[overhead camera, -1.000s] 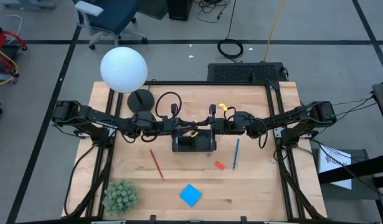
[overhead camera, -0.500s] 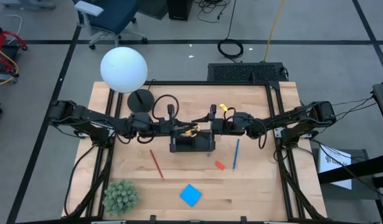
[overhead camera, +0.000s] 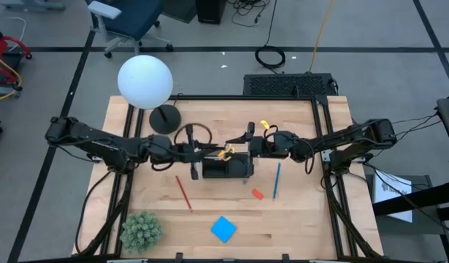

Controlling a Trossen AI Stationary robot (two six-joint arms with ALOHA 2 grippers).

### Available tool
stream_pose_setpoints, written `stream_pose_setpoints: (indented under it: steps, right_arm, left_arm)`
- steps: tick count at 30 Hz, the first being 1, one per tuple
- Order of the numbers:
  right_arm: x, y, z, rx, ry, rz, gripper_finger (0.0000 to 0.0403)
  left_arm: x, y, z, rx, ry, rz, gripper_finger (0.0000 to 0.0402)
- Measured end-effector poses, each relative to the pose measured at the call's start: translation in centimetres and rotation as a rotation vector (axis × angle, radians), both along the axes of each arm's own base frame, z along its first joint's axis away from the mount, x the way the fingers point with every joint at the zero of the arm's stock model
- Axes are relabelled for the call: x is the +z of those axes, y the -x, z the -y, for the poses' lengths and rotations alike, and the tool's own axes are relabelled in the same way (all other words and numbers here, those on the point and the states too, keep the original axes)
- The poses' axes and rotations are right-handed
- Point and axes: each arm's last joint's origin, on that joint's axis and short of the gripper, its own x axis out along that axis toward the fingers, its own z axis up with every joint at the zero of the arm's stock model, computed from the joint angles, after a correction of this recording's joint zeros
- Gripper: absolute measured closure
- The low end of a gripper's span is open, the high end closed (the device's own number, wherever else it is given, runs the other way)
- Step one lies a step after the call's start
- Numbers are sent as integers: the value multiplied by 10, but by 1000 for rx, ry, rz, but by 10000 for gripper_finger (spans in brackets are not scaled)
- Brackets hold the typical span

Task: Pick and place office supplies into organizer
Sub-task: Put the black pen into the desk organizer

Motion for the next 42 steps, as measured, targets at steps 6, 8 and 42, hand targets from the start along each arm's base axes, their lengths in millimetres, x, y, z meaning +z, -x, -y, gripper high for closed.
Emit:
stream_pose_setpoints:
  steps: [6, 8, 42]
  right_arm:
    - [4, 2, 3, 1, -123, 10, 226]
    - [6, 3, 5, -2, -147, 22, 226]
    - [2, 16, 16, 205, -607, -219, 232]
  left_arm:
    - [-5, 3, 11, 44, -142, -76, 396]
    - [-6, 4, 13, 74, -171, -92, 396]
    - [-49, 1, 36, 65, -694, -467, 396]
